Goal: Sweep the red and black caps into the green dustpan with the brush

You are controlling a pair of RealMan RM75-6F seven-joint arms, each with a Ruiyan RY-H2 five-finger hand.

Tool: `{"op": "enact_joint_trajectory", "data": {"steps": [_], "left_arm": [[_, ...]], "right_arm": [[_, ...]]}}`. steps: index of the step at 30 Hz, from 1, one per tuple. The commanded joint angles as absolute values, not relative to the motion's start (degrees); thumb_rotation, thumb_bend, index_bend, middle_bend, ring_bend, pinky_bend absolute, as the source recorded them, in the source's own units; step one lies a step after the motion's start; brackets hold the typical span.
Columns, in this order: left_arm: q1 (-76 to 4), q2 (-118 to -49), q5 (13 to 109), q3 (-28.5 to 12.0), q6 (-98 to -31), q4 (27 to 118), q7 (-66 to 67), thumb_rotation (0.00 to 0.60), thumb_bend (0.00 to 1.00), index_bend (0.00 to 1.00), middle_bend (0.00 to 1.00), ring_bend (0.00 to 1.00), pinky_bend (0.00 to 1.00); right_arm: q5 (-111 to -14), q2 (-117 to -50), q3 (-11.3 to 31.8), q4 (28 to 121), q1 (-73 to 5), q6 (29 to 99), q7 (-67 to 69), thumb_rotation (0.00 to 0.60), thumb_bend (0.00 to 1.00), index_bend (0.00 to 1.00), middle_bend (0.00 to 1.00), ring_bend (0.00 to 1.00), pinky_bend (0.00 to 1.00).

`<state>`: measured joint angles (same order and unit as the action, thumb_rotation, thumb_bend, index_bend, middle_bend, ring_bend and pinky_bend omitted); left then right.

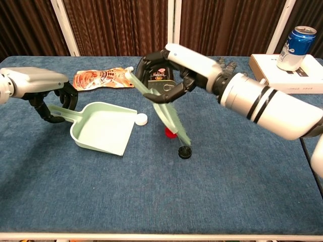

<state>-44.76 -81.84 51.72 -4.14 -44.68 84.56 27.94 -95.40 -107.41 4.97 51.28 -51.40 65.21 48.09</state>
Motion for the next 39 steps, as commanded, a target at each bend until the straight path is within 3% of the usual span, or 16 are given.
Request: {"op": "enact_joint_trajectory", "data": {"steps": [1, 8, 17, 39], "left_arm": [[-44.9, -81.7, 51.5, -3.9, -45.0, 84.8, 28.0, 0.6, 0.35, 0.51, 0.51, 0.34, 0.26], [-45.4, -82.0, 51.5, -2.9, -45.2, 84.4, 28.4, 0.6, 0.35, 0.51, 0.51, 0.34, 0.26], [-45.8, -81.9, 52.3, -2.1, -45.3, 84.5, 28.0, 0.6, 0.35, 0.51, 0.51, 0.34, 0.26], [-47.3, -82.6, 50.2, -1.6, -45.7, 84.3, 29.3, 0.6, 0.35, 0.52, 0.51, 0.34, 0.26]], "right_arm": [[-95.1, -103.2, 3.9, 56.3, -49.6, 66.3, 47.4, 0.6, 0.58, 0.73, 0.62, 0.28, 0.19], [-91.2, -98.6, 2.3, 66.9, -45.1, 65.2, 41.9, 0.6, 0.61, 0.73, 0.62, 0.28, 0.19], [-86.0, -102.0, 3.3, 72.0, -41.2, 65.0, 29.5, 0.6, 0.62, 0.73, 0.62, 0.28, 0.18], [-88.3, -117.5, 9.1, 51.1, -47.6, 63.5, 36.5, 0.6, 0.63, 0.74, 0.62, 0.28, 0.18]]}}
